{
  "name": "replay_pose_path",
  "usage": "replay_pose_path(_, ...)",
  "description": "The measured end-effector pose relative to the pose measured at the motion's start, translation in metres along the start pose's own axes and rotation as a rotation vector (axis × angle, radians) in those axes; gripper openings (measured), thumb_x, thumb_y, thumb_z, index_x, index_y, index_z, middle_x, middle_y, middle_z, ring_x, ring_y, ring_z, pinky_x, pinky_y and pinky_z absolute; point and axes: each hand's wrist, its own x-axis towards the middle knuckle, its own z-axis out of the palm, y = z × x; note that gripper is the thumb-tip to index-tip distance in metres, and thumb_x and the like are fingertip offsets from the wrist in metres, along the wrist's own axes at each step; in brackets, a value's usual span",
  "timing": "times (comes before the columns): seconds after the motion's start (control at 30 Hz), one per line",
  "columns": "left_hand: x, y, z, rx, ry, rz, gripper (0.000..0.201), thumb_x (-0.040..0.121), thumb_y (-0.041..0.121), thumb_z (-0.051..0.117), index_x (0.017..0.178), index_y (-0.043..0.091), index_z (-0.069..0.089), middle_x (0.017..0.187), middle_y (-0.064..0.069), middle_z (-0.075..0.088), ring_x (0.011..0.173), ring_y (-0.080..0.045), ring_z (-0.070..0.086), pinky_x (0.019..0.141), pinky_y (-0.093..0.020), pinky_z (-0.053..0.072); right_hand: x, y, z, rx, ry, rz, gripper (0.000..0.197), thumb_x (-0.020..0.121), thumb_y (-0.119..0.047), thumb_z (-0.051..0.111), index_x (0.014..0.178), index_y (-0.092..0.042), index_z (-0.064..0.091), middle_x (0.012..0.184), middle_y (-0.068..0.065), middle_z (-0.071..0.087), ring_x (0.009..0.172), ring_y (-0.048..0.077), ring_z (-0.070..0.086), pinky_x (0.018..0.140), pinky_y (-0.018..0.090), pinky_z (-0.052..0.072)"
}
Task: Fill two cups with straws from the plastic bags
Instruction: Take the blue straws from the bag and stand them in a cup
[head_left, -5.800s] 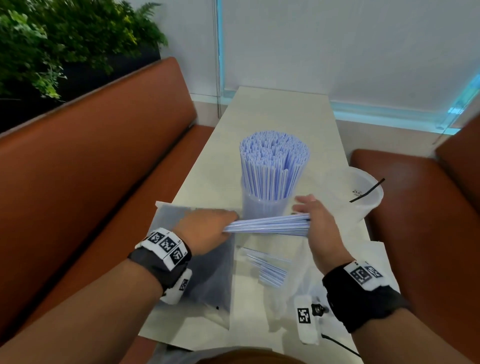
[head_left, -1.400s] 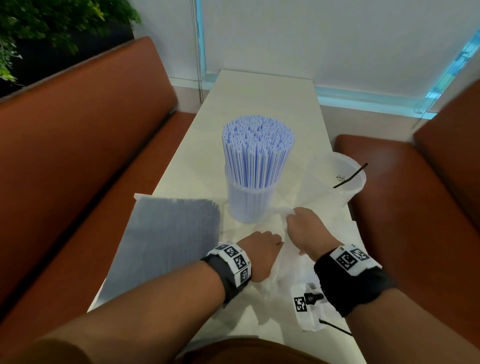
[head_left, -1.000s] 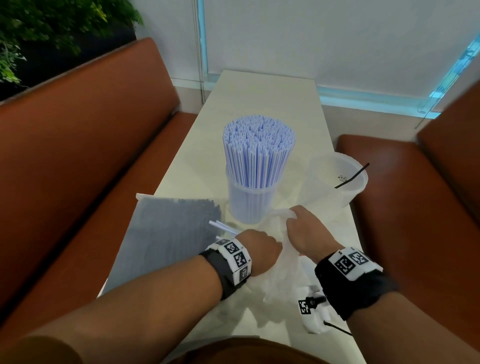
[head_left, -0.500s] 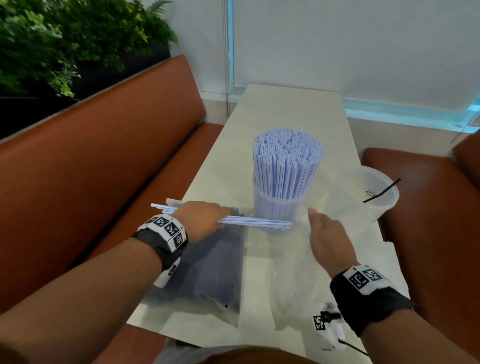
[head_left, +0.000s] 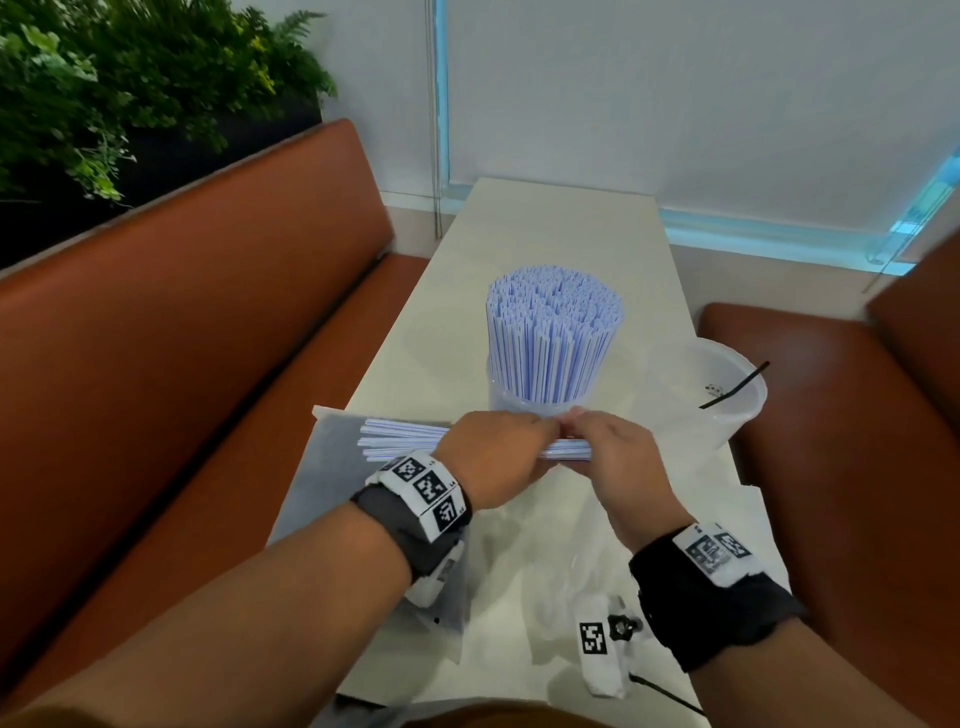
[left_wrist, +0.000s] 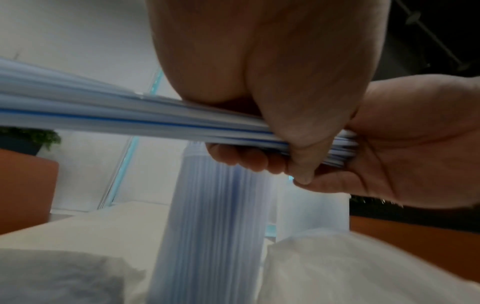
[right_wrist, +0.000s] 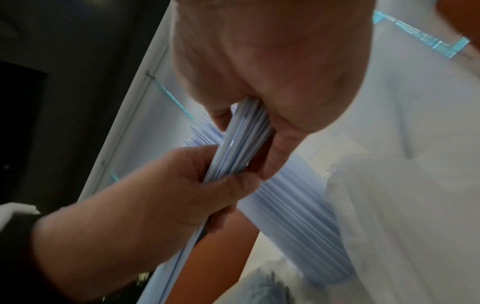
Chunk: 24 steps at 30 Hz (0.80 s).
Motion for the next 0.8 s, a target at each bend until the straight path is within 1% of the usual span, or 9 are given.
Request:
replay_pose_path(0.13, 0.007, 0.004, -0.022, -0.209, 0.133, -0.084, 0.014, 0.099, 0.038, 0.054, 0.109, 0.028, 0.054, 0.095, 0.0, 0.065, 0.088, -0.028, 0.063, 0.069, -0.038, 0.048, 0.008, -0.006, -0.009, 0.317, 0.125, 0.173, 0.043, 0.103, -0.043, 0.049, 0.095, -0.008, 0.072, 0.091, 0.012, 0.077, 0.09, 0.025, 0.075, 0.079, 0.035, 0.058)
replay_pose_path(0.2, 0.009, 0.009, -0.044, -0.573, 0.302, -0.135, 0.008, 0.097, 0.04, 0.059, 0.099, 0.036, 0.053, 0.084, 0.007, 0.064, 0.077, -0.02, 0.063, 0.067, -0.035, 0.049, 0.01, -0.004, -0.012, 0.371, 0.119, 0.261, 0.05, 0.102, -0.051, 0.047, 0.102, -0.007, 0.07, 0.091, 0.012, 0.077, 0.09, 0.025, 0.075, 0.079, 0.036, 0.057)
replay_pose_path(0.27, 0.014, 0.021, -0.072, -0.976, 0.529, -0.157, 0.012, 0.093, 0.039, 0.065, 0.087, 0.037, 0.055, 0.075, 0.011, 0.061, 0.065, -0.012, 0.06, 0.062, -0.028, 0.05, 0.006, 0.0, -0.006, 0.397, 0.08, 0.342, 0.056, 0.1, -0.056, 0.047, 0.108, -0.004, 0.069, 0.095, 0.014, 0.076, 0.094, 0.029, 0.075, 0.081, 0.038, 0.058)
replay_pose_path(0.33, 0.021, 0.028, -0.093, -1.231, 0.732, -0.11, 0.018, 0.092, 0.029, 0.069, 0.081, 0.034, 0.055, 0.069, 0.006, 0.055, 0.059, -0.014, 0.056, 0.06, -0.027, 0.05, 0.003, 0.0, 0.0, 0.451, 0.044, 0.413, 0.06, 0.1, -0.057, 0.046, 0.115, -0.003, 0.066, 0.105, 0.017, 0.073, 0.102, 0.033, 0.072, 0.09, 0.043, 0.057)
replay_pose_path(0.4, 0.027, 0.03, -0.103, -1.361, 0.869, -0.073, 0.019, 0.093, 0.021, 0.067, 0.08, 0.029, 0.055, 0.066, -0.012, 0.049, 0.056, -0.02, 0.054, 0.06, -0.029, 0.05, 0.0, -0.004, 0.003, 0.547, 0.017, 0.449, 0.062, 0.101, -0.057, 0.046, 0.122, -0.001, 0.062, 0.113, 0.019, 0.069, 0.111, 0.037, 0.069, 0.096, 0.047, 0.055)
replay_pose_path(0.5, 0.029, 0.036, -0.091, -1.455, 0.895, -0.11, 0.022, 0.096, 0.013, 0.064, 0.081, 0.025, 0.054, 0.064, -0.007, 0.048, 0.054, -0.022, 0.052, 0.059, -0.032, 0.049, -0.002, -0.013, 0.008, 0.635, -0.079, 0.46, 0.064, 0.104, -0.053, 0.041, 0.13, 0.003, 0.058, 0.113, 0.021, 0.069, 0.111, 0.037, 0.067, 0.096, 0.049, 0.055)
replay_pose_path(0.63, 0.026, 0.037, -0.076, -1.497, 0.862, -0.174, 0.022, 0.095, 0.012, 0.063, 0.082, 0.03, 0.057, 0.064, -0.002, 0.052, 0.054, -0.021, 0.053, 0.059, -0.034, 0.05, -0.004, -0.015, 0.009, 0.599, -0.119, 0.453, 0.055, 0.106, -0.043, 0.043, 0.122, 0.005, 0.063, 0.108, 0.021, 0.066, 0.099, 0.033, 0.066, 0.095, 0.047, 0.056)
replay_pose_path(0.73, 0.028, 0.032, -0.078, -1.515, 0.898, -0.177, 0.018, 0.094, 0.019, 0.066, 0.083, 0.031, 0.058, 0.064, 0.0, 0.054, 0.053, -0.021, 0.053, 0.059, -0.035, 0.05, -0.004, -0.012, 0.007, 0.564, -0.175, 0.431, 0.058, 0.103, -0.046, 0.047, 0.121, 0.007, 0.063, 0.102, 0.021, 0.067, 0.091, 0.033, 0.069, 0.093, 0.048, 0.057)
replay_pose_path(0.8, 0.029, 0.032, -0.077, -1.49, 0.866, -0.198, 0.017, 0.093, 0.022, 0.066, 0.084, 0.033, 0.059, 0.064, 0.001, 0.054, 0.053, -0.021, 0.053, 0.06, -0.036, 0.05, -0.008, -0.013, 0.011, 0.464, -0.25, 0.358, 0.058, 0.099, -0.052, 0.053, 0.118, 0.001, 0.068, 0.102, 0.021, 0.069, 0.094, 0.033, 0.07, 0.092, 0.05, 0.057)
